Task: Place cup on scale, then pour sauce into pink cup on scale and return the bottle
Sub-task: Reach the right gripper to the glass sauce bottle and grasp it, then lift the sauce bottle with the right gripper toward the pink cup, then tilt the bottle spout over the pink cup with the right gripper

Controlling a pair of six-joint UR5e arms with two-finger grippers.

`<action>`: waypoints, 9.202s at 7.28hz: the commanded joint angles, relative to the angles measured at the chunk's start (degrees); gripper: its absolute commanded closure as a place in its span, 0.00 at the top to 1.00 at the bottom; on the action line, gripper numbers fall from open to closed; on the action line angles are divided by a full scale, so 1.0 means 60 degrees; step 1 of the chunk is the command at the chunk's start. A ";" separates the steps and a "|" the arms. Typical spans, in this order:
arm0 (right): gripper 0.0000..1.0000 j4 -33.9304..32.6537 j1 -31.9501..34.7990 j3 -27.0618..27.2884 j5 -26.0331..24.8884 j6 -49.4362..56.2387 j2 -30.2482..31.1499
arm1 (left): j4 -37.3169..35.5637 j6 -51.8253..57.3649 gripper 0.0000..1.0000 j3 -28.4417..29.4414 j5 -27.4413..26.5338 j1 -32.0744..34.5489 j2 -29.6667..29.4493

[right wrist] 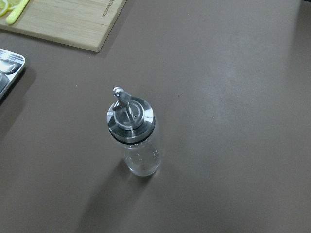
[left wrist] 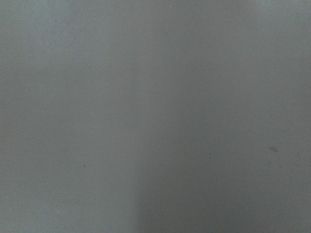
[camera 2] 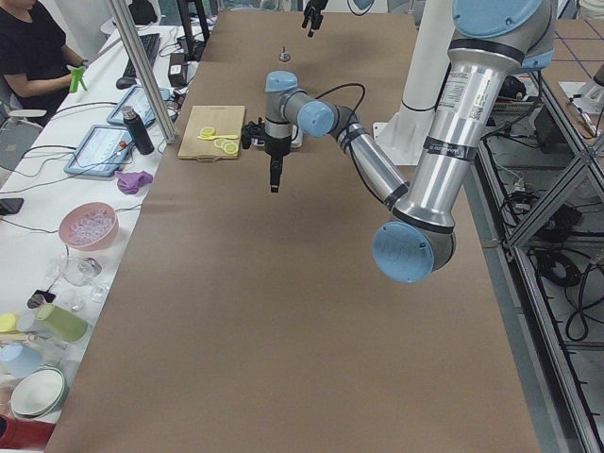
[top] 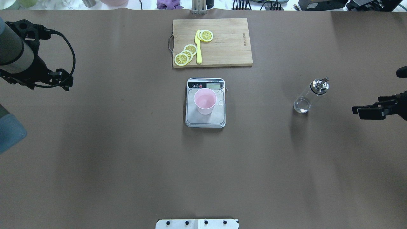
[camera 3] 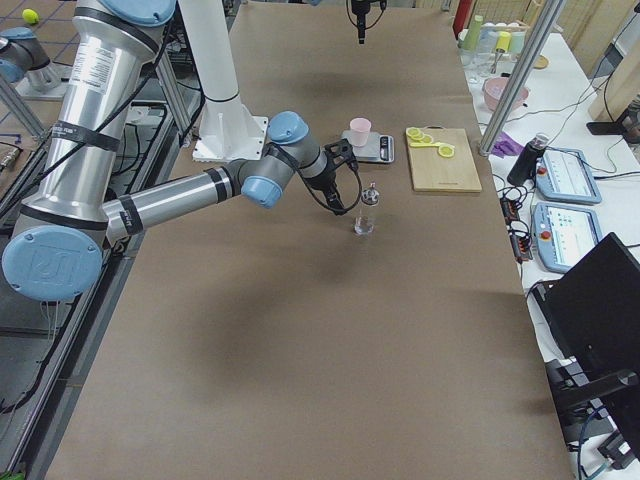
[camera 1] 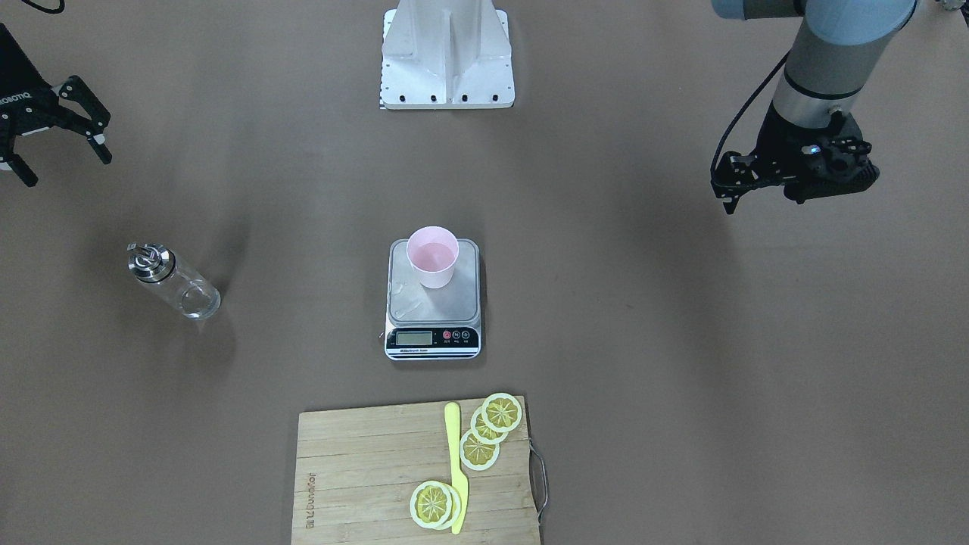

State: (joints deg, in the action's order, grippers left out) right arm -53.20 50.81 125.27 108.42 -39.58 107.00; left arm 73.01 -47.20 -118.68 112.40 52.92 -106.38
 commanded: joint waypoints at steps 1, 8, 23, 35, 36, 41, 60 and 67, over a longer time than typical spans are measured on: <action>1.00 0.0236 -0.1311 -0.0005 -0.1406 -0.0722 -0.0005 | 0.0034 0.0001 0.99 0.0005 0.0031 -0.0001 0.0064; 0.99 0.3913 -0.3075 -0.2275 -0.5088 -0.1050 -0.0078 | 0.0049 -0.0043 0.99 0.0108 -0.0013 -0.0031 -0.0038; 0.98 0.5028 -0.3487 -0.5013 -0.6278 -0.0918 -0.2436 | 0.0049 -0.0160 0.99 0.0240 0.0031 -0.0089 -0.0302; 0.00 -0.2237 -0.2184 -0.1511 -0.5296 0.0938 -0.4726 | 0.0034 -0.0102 0.99 0.0283 0.0046 -0.0089 -0.0302; 0.00 -0.4442 -0.2314 -0.1035 -0.5775 0.1102 -0.5868 | 0.0048 0.0000 0.99 0.0298 0.0002 -0.0075 -0.0287; 0.00 -0.7272 -0.5125 -0.1030 -0.9585 0.3080 -0.6744 | 0.0253 -0.0014 0.99 0.0488 -0.0964 -0.0016 -0.0127; 0.00 -0.9400 -0.5390 -0.4224 -1.4067 0.8779 -0.8663 | 0.0268 0.0851 0.99 0.2320 -0.0936 -0.0104 -0.0185; 0.00 -0.7925 -0.5523 -0.4253 -1.3488 0.7274 -0.8079 | 0.0268 0.0850 0.99 0.2378 -0.0936 -0.0104 -0.0199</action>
State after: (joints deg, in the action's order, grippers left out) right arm -104.21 17.67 99.81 25.23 7.58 56.90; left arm 74.62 -42.10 -104.32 106.86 52.29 -107.55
